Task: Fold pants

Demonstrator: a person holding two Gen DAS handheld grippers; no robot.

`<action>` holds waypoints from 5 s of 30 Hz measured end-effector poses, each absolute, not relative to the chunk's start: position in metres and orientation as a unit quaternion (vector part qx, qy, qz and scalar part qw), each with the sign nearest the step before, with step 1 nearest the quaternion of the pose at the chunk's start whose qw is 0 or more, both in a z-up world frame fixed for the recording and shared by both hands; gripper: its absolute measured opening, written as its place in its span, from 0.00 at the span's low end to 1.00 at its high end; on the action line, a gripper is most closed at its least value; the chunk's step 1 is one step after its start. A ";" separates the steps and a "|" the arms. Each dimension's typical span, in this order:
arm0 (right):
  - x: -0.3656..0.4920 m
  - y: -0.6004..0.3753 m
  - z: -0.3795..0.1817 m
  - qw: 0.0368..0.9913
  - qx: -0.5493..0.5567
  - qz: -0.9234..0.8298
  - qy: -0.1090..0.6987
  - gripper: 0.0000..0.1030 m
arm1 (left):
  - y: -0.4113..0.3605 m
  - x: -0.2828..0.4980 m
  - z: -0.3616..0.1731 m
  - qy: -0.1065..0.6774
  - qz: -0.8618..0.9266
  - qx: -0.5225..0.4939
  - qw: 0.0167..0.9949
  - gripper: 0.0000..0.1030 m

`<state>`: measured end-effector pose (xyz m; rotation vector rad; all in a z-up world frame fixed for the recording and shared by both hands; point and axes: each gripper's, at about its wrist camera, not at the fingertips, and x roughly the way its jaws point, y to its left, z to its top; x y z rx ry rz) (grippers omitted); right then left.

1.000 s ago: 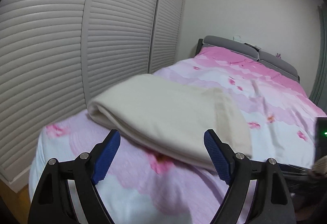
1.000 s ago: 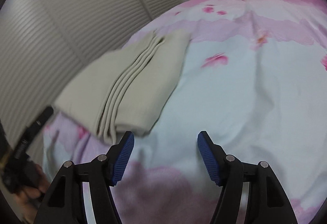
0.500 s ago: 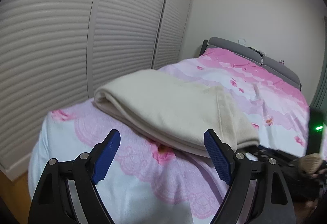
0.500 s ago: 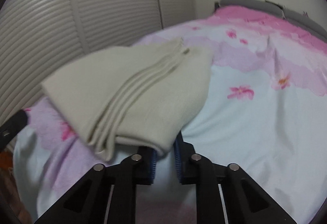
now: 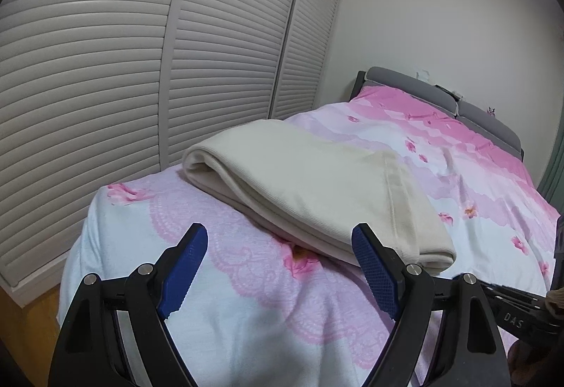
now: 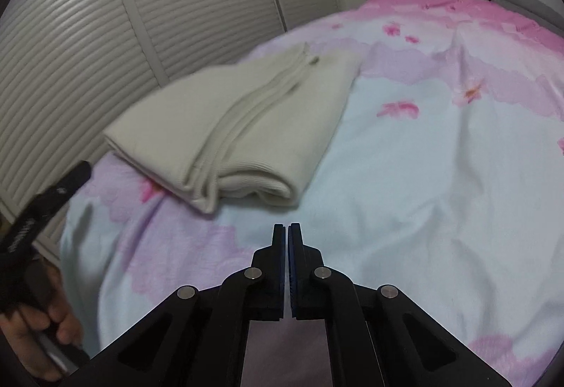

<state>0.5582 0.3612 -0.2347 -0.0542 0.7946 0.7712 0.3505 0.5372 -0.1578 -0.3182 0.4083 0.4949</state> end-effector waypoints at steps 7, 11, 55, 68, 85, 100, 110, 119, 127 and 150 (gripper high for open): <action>0.557 0.396 -0.227 0.812 0.061 0.435 0.385 0.67 | 0.543 0.340 -0.158 0.199 0.244 -0.162 0.935 0.82; 0.589 0.401 -0.246 0.749 0.175 0.442 0.462 0.67 | 0.546 0.335 -0.157 0.192 0.246 -0.169 0.935 0.82; 0.755 0.415 -0.214 0.717 0.184 0.436 0.512 0.64 | 0.530 0.396 -0.137 0.181 0.221 -0.151 0.946 0.82; 0.794 0.459 -0.228 0.715 0.144 0.443 0.522 0.13 | 0.551 0.468 -0.143 0.196 0.244 -0.132 0.941 0.82; 0.760 0.407 -0.174 0.785 0.100 0.408 0.455 0.39 | 0.515 0.452 -0.116 0.211 0.214 -0.134 0.944 0.82; 0.421 0.034 -0.041 0.925 0.004 0.241 0.294 0.70 | 0.224 0.258 -0.036 0.220 0.028 -0.104 0.970 0.86; 0.254 -0.153 -0.007 0.962 -0.015 0.082 0.260 0.78 | 0.071 0.168 -0.028 0.230 -0.038 -0.066 0.970 0.87; 0.179 -0.199 -0.005 0.974 -0.021 0.028 0.223 0.85 | 0.005 0.115 -0.024 0.234 -0.031 -0.007 0.972 0.99; 0.155 -0.213 -0.023 0.974 0.004 0.020 0.226 0.85 | 0.007 0.095 -0.026 0.233 -0.001 -0.003 0.972 1.00; 0.146 -0.195 -0.020 0.977 -0.019 0.023 0.212 0.85 | 0.019 0.091 -0.029 0.237 0.012 -0.010 0.971 1.00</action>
